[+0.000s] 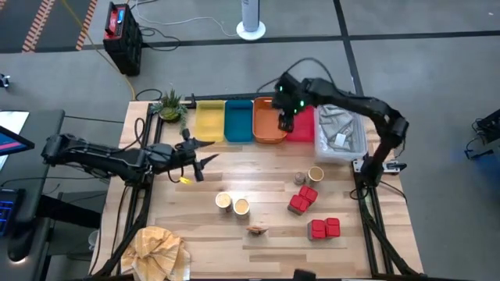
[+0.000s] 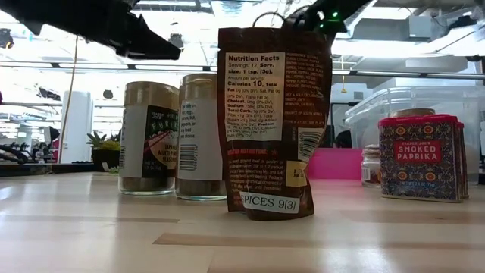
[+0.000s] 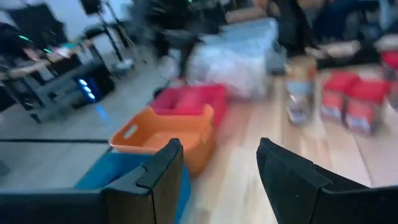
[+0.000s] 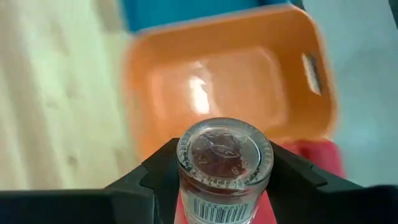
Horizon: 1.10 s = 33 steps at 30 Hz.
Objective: Sort spices by type
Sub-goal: Put the left brown spice bottle into the red bin
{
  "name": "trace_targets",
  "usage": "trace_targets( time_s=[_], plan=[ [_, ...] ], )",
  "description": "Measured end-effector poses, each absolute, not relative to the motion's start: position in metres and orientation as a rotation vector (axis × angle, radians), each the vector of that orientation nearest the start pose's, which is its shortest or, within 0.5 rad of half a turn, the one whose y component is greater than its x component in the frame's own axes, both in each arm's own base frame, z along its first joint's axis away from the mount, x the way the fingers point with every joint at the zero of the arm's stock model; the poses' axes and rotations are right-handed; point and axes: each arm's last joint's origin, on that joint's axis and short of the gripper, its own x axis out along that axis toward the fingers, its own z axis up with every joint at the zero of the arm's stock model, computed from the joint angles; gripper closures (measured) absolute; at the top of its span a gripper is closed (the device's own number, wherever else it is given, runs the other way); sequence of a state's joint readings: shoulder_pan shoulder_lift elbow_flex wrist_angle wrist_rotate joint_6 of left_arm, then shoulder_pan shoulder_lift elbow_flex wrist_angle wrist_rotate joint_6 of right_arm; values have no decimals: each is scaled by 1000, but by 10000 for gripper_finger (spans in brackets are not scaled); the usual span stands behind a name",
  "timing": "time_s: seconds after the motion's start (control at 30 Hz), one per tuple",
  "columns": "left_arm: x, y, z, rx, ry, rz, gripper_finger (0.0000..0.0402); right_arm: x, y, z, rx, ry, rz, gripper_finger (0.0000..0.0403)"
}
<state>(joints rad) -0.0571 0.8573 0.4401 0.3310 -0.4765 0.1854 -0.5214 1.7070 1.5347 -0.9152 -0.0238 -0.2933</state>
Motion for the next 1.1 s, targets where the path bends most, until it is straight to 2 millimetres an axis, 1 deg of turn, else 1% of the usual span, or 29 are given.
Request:
trace_targets(
  time_s=[0.13, 0.33, 0.4, 0.47, 0.53, 0.63, 0.73, 0.83, 1.0, 1.1],
  plan=[
    [193, 6, 247, 156, 116, 416, 205, 316, -138, 284, 19, 1061, -223, 192],
    [220, 5, 249, 67, 152, 382, 205, 338, -87, 272, -50, 1081, -120, 189],
    [229, 4, 247, 66, 185, 380, 205, 346, -73, 261, -50, 1121, -84, 188],
    [237, 4, 246, 71, 209, 379, 205, 354, -62, 245, -56, 1182, -50, 188],
    [242, 4, 248, 75, 230, 379, 205, 361, -55, 228, -57, 1240, -28, 187],
    [244, 4, 256, 70, 256, 380, 205, 370, -51, 200, -61, 1317, -8, 186],
    [239, 1, 262, 56, 293, 371, 205, 376, -52, 178, -63, 1369, 4, 185],
    [232, -2, 267, 40, 300, 361, 205, 381, -52, 161, -60, 1402, 8, 182],
    [224, -4, 270, 30, 310, 350, 205, 385, -53, 149, -69, 1409, 16, 159],
    [223, -7, 271, 33, 305, 339, 205, 386, -51, 153, -76, 1385, 15, 142]
  ],
)
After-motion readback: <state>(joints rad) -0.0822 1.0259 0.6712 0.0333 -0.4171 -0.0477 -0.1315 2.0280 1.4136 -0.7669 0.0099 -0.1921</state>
